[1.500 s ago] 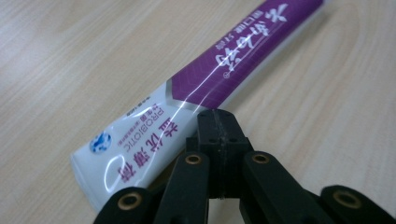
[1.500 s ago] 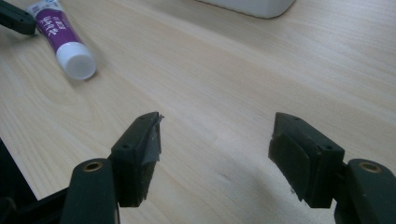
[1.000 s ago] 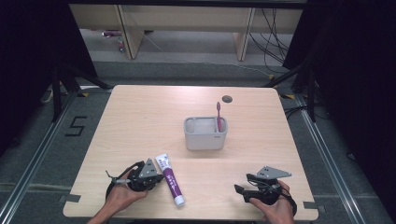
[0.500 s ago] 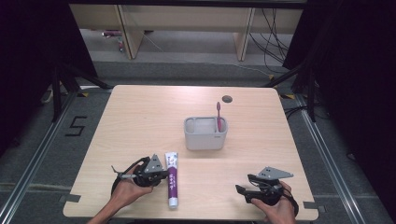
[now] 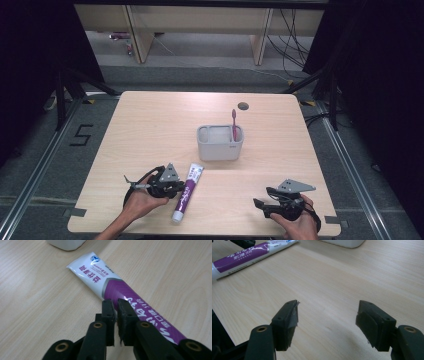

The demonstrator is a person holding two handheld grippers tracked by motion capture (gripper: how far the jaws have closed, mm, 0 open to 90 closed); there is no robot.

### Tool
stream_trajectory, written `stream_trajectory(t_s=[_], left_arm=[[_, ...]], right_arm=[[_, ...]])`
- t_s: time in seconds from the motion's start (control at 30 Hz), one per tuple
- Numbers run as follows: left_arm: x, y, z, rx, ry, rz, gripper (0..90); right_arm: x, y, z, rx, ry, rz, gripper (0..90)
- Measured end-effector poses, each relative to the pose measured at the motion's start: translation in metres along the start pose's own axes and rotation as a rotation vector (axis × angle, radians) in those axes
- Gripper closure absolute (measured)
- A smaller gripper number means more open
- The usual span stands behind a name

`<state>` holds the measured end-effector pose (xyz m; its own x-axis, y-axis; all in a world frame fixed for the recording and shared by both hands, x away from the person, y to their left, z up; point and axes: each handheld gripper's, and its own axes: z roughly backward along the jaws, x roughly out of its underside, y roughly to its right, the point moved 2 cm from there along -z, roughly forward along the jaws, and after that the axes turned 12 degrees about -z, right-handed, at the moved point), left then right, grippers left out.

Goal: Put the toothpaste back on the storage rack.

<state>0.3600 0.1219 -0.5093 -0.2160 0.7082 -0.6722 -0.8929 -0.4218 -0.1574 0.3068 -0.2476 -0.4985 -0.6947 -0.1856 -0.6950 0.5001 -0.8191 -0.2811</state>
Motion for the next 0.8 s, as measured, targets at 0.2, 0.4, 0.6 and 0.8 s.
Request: stream_trajectory(t_s=[0.2,0.4,0.6,0.8], left_arm=[[-0.004,-0.005,0.01,0.066,-0.02,0.089,53.4],[-0.014,0.001,0.008,0.136,-0.098,0.115,43.0],[-0.025,0.004,0.0,0.152,-0.161,0.156,38.6],[-0.032,0.009,-0.011,0.145,-0.224,0.138,38.8]], right_arm=[[0.001,0.0,0.001,0.006,0.011,-0.015,34.1],[0.001,0.001,0.001,0.017,0.018,0.006,34.1],[0.003,-0.001,0.003,0.015,0.008,-0.012,34.1],[0.004,0.0,0.003,0.013,0.012,0.011,34.1]])
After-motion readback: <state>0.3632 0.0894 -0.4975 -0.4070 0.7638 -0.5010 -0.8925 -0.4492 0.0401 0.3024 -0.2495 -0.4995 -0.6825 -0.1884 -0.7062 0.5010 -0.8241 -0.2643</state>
